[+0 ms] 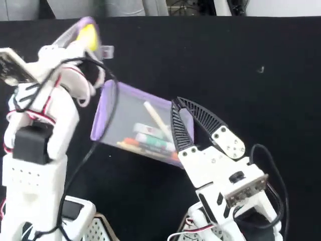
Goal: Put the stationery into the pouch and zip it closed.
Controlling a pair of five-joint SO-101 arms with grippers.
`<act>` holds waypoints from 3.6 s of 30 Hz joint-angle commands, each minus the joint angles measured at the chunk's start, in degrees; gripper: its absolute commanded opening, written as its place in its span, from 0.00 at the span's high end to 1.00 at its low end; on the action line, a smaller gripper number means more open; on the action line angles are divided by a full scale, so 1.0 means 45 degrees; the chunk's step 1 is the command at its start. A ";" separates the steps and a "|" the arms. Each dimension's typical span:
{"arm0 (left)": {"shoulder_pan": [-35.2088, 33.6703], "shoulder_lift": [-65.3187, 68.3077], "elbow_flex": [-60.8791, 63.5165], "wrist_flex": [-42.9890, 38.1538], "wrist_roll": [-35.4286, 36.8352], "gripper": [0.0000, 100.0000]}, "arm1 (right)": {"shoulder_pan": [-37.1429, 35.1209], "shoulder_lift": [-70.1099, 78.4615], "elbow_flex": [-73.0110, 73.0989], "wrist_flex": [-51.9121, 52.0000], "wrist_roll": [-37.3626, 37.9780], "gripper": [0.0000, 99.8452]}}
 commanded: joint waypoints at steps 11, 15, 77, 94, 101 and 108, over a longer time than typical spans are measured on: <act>0.3487 0.1817 -0.5968 0.0137 -0.2950 0.97 | 0.0410 0.0244 -0.1670 0.0723 -0.0098 0.98; 0.3526 0.3536 -0.7844 0.0156 -0.2911 0.97 | 0.1817 0.0244 -0.1670 0.0645 -0.0117 0.98; 1.0090 0.4298 -1.0227 0.5294 -0.2852 0.97 | -0.4454 0.4366 -0.7473 1.2347 -0.0371 0.80; 1.0071 0.4415 -1.0227 0.5158 -0.2852 0.97 | -0.5470 0.4366 -0.5558 1.0940 -0.0371 0.80; 1.0071 0.4376 -1.0227 0.5158 -0.2852 0.97 | -0.5431 0.4386 -0.3780 0.9026 0.0098 0.80; 1.0012 0.4278 -1.0227 0.5275 -0.2969 0.97 | -0.5372 0.4366 -0.2549 0.7170 0.1934 0.99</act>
